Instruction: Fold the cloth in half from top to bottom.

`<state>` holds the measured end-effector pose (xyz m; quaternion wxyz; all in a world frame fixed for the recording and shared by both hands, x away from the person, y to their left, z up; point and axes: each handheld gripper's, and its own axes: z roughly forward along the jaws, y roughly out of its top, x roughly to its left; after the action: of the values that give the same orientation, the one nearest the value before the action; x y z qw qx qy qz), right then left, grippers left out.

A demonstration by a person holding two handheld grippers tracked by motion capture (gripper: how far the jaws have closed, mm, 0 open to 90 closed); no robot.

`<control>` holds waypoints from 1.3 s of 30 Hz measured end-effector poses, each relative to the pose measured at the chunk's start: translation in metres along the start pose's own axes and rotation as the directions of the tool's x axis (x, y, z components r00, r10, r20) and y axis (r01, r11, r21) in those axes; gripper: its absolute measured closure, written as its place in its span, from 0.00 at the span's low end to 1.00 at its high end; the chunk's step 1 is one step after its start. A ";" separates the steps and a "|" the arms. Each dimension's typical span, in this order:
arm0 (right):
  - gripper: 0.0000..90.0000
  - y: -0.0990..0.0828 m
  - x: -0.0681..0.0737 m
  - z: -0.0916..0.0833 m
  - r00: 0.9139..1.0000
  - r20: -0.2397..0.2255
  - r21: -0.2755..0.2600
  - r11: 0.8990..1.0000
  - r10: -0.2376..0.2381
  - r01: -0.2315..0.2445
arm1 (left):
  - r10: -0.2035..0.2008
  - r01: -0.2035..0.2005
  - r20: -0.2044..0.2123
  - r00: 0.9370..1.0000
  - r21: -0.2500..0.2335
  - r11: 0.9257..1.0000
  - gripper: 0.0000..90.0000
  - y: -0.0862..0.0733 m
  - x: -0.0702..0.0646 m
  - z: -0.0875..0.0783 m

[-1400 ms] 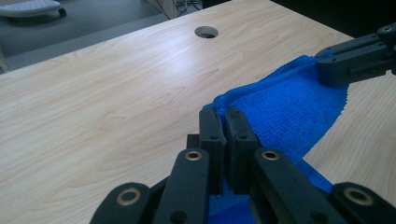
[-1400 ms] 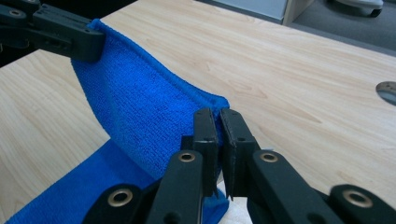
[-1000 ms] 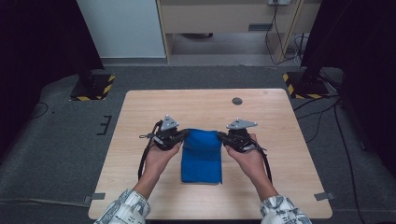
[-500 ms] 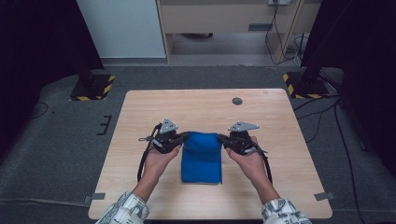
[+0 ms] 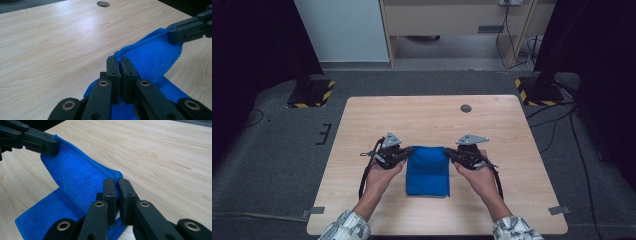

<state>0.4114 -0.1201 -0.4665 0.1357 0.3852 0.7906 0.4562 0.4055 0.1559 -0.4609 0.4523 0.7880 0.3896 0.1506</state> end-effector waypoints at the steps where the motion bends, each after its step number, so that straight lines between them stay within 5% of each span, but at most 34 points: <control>1: 0.94 0.000 -0.001 0.000 1.000 0.000 0.000 1.000 -0.002 0.002 | 0.002 -0.002 0.001 1.000 0.002 1.000 0.96 0.000 -0.001 0.000; 39: 0.91 -0.025 0.007 -0.001 0.999 -0.032 0.025 1.000 -0.007 0.008 | 0.004 -0.005 0.022 1.000 0.026 1.000 0.96 -0.023 -0.007 -0.002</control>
<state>0.3940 -0.1229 -0.4850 0.1199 0.3766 0.7999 0.4516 0.3888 0.1583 -0.4780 0.4459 0.7964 0.3847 0.1377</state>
